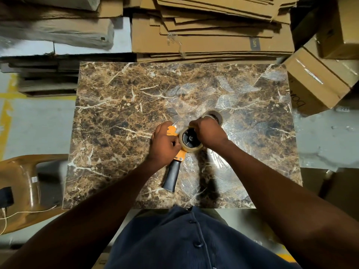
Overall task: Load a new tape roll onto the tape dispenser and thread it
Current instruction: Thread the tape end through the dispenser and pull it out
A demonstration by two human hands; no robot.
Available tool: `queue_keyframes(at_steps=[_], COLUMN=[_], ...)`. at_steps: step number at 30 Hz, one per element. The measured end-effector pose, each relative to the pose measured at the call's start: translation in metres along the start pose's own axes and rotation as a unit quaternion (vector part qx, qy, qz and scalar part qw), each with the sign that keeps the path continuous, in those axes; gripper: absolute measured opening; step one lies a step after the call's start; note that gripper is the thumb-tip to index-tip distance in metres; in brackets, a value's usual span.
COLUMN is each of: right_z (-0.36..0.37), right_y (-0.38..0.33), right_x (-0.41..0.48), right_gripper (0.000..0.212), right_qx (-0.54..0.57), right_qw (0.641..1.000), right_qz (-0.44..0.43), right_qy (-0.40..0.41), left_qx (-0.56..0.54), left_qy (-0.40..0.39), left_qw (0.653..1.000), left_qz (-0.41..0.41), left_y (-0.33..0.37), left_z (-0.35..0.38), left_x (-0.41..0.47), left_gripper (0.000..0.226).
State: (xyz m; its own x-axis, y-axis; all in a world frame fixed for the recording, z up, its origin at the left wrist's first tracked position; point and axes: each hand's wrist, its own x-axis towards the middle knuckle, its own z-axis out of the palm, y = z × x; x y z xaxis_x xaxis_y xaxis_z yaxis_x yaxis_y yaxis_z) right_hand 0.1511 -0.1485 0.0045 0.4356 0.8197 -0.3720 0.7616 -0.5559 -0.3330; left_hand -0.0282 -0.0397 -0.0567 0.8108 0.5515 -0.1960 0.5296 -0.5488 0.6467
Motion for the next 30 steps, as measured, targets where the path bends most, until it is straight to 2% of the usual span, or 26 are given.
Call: queue_keyframes(at_steps=[4,7,9,12,16,21,30], right_z=[-0.002,0.002,0.005,0.009,0.012,0.013,0.017], right_y=[0.0,0.001,0.003,0.008,0.003,-0.006,-0.004], right_x=[-0.01,-0.015,-0.013,-0.015,-0.023,-0.028,-0.032], right_gripper=[0.032,0.067,0.076,0.068,0.056,0.067,0.053], right_qx=[-0.059,-0.064,-0.075,-0.093,-0.128,-0.147,-0.135], right_qw=[0.998,0.994,0.99,0.986,0.978,0.979,0.984], right_qz=[-0.017,-0.087,-0.118,-0.136,-0.162,-0.136,-0.111], right_qy=[0.03,0.025,-0.01,-0.033,-0.013,-0.025,-0.039], left_qx=[-0.034,0.022,0.067,0.133,0.229,0.252,0.186], left_qy=[-0.008,-0.052,-0.074,-0.057,-0.029,-0.024,0.034], left_qw=[0.998,0.992,0.986,0.981,0.971,0.966,0.982], left_qz=[0.047,0.115,0.132,0.132,0.069,0.043,-0.024], left_y=[-0.003,0.0,0.004,0.012,0.029,0.039,0.033], left_z=[-0.001,-0.005,-0.011,-0.018,-0.012,-0.013,0.003], left_x=[0.005,0.014,0.019,0.014,-0.006,-0.02,-0.053], left_gripper=[0.023,0.023,0.02,0.012,0.019,0.021,0.024])
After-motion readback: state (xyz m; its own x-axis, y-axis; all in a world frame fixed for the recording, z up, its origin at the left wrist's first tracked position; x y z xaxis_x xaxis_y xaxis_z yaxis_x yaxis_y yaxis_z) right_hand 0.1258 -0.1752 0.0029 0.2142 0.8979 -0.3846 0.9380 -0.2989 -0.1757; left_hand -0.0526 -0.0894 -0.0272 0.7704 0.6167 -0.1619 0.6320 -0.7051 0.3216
